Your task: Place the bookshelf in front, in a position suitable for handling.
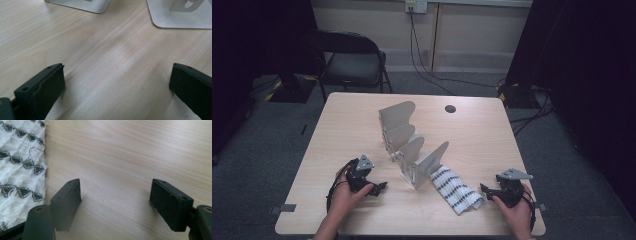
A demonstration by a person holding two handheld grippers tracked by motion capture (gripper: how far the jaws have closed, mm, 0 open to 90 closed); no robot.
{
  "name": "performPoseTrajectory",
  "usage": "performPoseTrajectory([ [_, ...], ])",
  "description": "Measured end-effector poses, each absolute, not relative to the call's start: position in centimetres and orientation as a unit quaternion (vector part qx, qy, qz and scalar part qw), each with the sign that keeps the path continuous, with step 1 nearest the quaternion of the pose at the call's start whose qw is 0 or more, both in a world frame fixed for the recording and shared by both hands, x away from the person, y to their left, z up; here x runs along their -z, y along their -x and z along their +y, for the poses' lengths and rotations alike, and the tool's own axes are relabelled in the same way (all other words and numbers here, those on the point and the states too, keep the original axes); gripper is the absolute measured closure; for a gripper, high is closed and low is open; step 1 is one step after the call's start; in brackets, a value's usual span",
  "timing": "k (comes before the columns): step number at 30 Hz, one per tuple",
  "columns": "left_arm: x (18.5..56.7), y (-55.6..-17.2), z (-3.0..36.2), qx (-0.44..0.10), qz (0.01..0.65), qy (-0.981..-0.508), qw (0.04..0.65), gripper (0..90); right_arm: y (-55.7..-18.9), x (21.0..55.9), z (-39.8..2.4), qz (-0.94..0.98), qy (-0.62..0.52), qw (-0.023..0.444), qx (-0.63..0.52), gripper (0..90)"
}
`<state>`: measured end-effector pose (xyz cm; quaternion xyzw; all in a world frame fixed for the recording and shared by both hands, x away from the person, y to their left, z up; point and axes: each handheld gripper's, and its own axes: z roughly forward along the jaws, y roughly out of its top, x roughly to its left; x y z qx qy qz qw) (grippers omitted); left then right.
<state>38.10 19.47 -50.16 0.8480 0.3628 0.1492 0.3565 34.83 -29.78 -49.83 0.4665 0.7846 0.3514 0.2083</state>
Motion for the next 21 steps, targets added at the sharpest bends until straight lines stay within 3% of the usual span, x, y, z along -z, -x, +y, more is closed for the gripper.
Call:
performPoseTrajectory([
  [15, 50.1, -38.1, 19.5, -0.149, 0.361, -0.849, 0.355, 0.0, -34.7, 49.8, -29.5, 0.782, -0.473, 0.209, -0.349, 24.4],
  [21, 50.2, -38.1, 19.5, -0.149, 0.362, -0.848, 0.356, 0.0, -34.4, 48.0, -28.5, 0.784, -0.458, 0.197, -0.369, 25.6],
])
